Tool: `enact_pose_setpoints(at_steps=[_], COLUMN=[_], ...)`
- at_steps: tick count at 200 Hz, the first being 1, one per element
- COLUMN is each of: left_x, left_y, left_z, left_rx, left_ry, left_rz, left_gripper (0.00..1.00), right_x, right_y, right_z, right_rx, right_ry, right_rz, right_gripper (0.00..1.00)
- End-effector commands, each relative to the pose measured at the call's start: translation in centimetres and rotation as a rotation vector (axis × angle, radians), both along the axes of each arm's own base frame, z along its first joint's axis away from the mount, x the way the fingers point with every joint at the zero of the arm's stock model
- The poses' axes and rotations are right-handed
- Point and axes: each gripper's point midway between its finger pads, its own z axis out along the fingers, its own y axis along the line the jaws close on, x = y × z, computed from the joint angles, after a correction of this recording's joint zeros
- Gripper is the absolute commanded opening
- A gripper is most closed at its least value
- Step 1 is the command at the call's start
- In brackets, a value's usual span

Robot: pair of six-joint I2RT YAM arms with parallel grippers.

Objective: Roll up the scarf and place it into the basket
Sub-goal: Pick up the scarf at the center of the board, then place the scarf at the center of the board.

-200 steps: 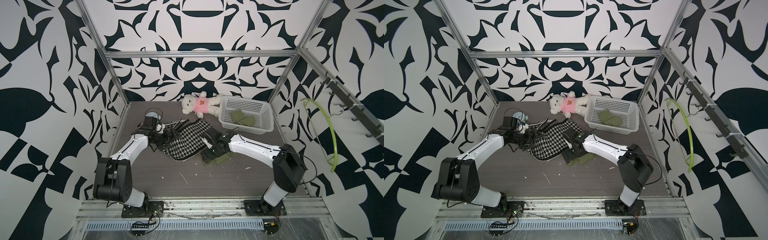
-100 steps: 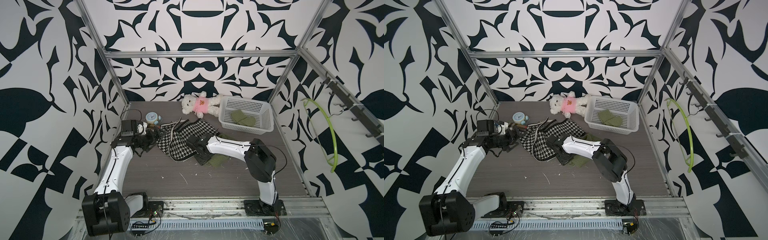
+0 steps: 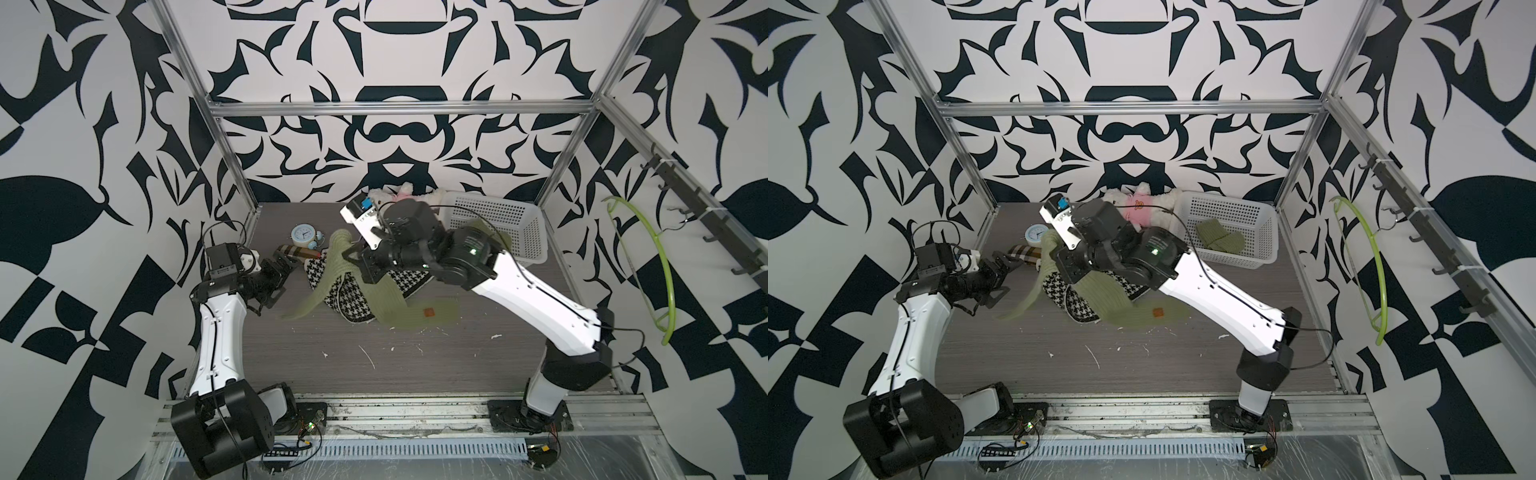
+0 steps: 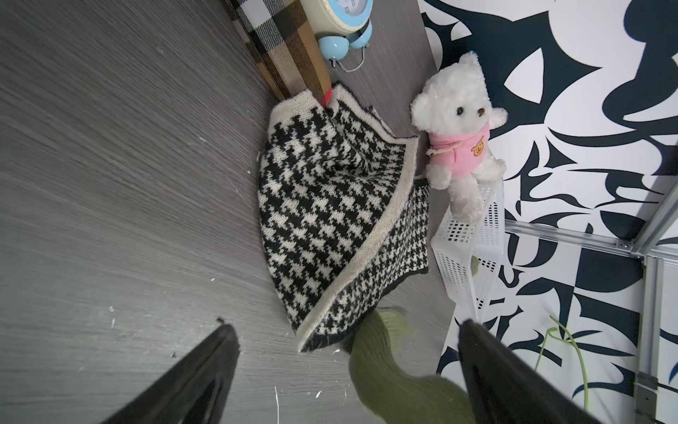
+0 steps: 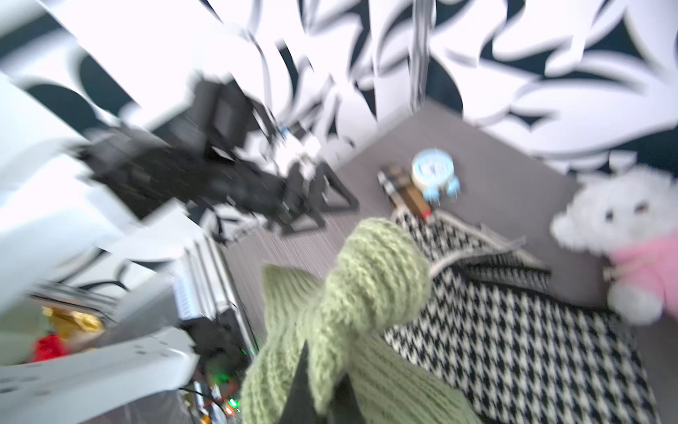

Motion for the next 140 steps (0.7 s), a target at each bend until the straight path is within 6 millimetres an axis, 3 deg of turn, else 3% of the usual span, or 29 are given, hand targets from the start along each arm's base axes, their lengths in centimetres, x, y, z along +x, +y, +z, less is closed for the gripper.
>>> enact_pose_setpoints(at_steps=[1, 24, 37, 51, 56, 60, 69, 82, 88, 115, 126, 140], left_x=[-0.6, -0.4, -0.2, 0.0, 0.0, 0.1, 0.1, 0.1, 0.1, -0.4, -0.9, -1.6], left_y=[-0.5, -0.8, -1.0, -1.2, -1.3, -1.4, -1.8, -2.3, -2.8, -7.2, -8.9, -10.4], left_z=[0.4, 0.2, 0.1, 0.1, 0.0, 0.1, 0.1, -0.1, -0.2, -1.1, -1.7, -2.5], left_rx=[-0.023, -0.045, -0.057, -0.065, -0.064, -0.064, -0.062, -0.051, -0.047, -0.021, 0.006, 0.022], left_ry=[-0.011, -0.013, -0.014, -0.015, -0.015, -0.017, -0.018, -0.016, -0.016, 0.012, 0.044, 0.069], left_rz=[-0.013, -0.026, -0.035, -0.046, -0.049, -0.054, -0.067, -0.09, -0.11, -0.285, -0.353, -0.412], left_gripper=[0.99, 0.99, 0.99, 0.99, 0.99, 0.99, 0.99, 0.99, 0.99, 0.99, 0.99, 0.99], right_x=[-2.1, -0.4, 1.4, 3.9, 4.9, 6.4, 7.2, 6.8, 6.4, 4.7, 4.2, 3.4], right_y=[-2.5, -7.1, -10.0, -14.0, -15.8, -18.5, -22.4, -26.5, -27.2, -29.1, -28.4, -25.8], right_z=[6.7, 4.9, 2.4, -1.7, -3.3, -5.2, -9.1, -13.2, -14.7, -19.0, -20.2, -21.6], right_rx=[0.193, 0.129, 0.064, -0.049, -0.097, -0.158, -0.306, -0.482, -0.533, -0.668, -0.699, -0.719], right_ry=[-0.129, -0.143, -0.09, 0.007, 0.046, 0.088, 0.159, 0.217, 0.235, 0.314, 0.322, 0.307], right_rz=[0.052, -0.126, -0.242, -0.417, -0.506, -0.639, -0.776, -0.908, -0.919, -0.965, -0.934, -0.823], right_gripper=[0.0, 0.0, 0.0, 0.01, 0.12, 0.24, 0.46, 0.6, 0.69, 0.75, 0.77, 0.78])
